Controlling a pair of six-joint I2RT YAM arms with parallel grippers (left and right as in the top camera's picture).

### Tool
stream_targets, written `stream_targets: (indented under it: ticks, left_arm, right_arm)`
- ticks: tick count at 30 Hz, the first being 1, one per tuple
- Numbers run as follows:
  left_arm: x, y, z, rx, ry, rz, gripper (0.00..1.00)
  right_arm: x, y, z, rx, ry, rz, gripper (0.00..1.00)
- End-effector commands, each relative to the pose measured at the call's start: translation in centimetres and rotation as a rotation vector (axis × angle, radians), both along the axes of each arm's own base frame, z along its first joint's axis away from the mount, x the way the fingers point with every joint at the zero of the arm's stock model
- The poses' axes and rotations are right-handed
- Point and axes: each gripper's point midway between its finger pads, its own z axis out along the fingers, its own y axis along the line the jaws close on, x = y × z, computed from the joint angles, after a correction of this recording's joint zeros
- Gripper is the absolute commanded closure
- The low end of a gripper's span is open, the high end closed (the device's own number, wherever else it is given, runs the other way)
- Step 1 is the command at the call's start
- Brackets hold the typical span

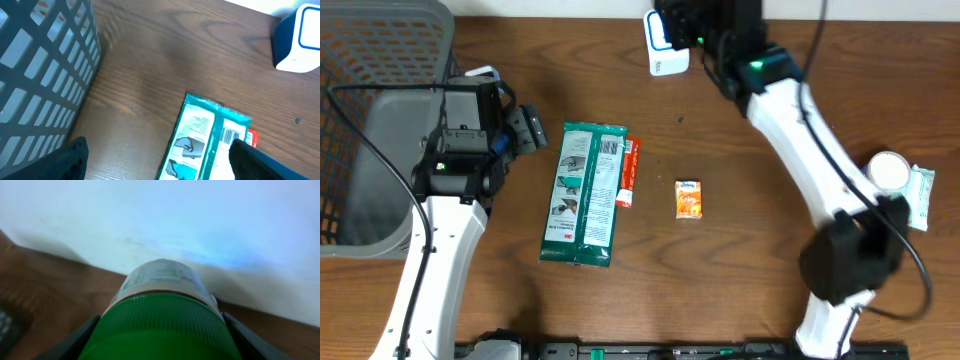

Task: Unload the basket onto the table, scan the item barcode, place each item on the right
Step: 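Hold the jar's side in front of the white scanner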

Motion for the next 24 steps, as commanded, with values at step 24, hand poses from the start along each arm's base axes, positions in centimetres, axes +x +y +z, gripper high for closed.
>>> stream_targets:
  ticks: [24]
  left_arm:
    - [-0.1, 0.3, 0.2, 0.005, -0.007, 0.015, 0.14]
  right_arm:
    - [11.0, -0.6, -13.5, 0.102, -0.306, -0.190, 0.99]
